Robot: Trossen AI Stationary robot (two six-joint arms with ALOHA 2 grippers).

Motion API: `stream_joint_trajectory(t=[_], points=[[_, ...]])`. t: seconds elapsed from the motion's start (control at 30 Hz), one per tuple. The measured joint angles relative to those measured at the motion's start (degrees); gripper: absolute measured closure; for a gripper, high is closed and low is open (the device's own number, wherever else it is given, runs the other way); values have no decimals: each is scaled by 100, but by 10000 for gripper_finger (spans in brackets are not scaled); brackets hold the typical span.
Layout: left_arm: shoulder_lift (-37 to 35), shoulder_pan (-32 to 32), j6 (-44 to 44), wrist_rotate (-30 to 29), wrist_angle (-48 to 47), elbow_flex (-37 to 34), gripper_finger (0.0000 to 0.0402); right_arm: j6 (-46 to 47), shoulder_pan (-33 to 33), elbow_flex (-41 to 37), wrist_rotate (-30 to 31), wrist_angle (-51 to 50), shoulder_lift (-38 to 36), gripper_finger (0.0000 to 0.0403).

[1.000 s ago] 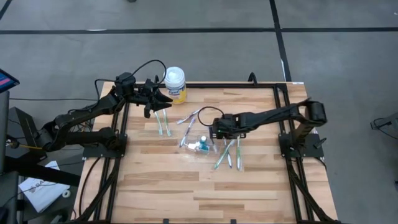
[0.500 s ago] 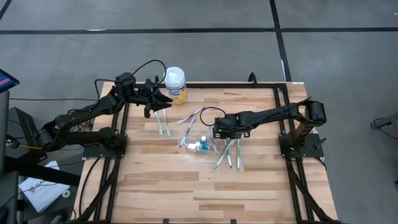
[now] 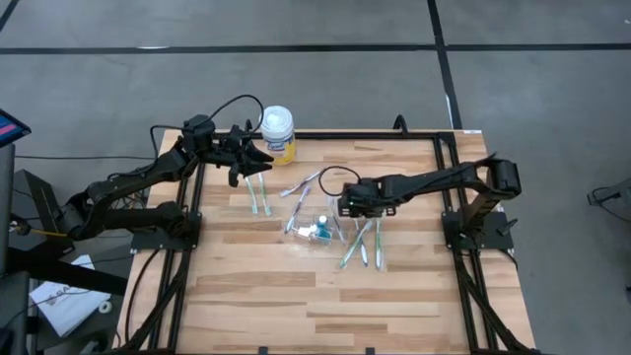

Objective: Pick & Place toothbrushing station
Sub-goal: Put the purple toothbrush into the right compartment of the transparent organizer

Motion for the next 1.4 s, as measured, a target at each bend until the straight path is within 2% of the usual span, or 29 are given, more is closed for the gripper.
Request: stream_joint_trajectory(t=[0.13,0.37,0.5,0.63,0.87,1.4], points=[[0,0,-34,0,0,0,257,340,-24,-473,-25,597,-3,230],[0,0,-48,0,-1,0,257,443,-20,-686,-139,651,-5,243],[0,0,-52,0,0,0,257,442,-20,-686,-127,665,-5,291],[0,0,-140,0,0,0,257,270,-22,-686,139,663,-8,383],[0,0,-148,0,-2,0,257,107,-162,-688,205,639,-262,399],[0,0,-108,-1,0,0,257,-823,-688,-688,2486,328,-2742,403]])
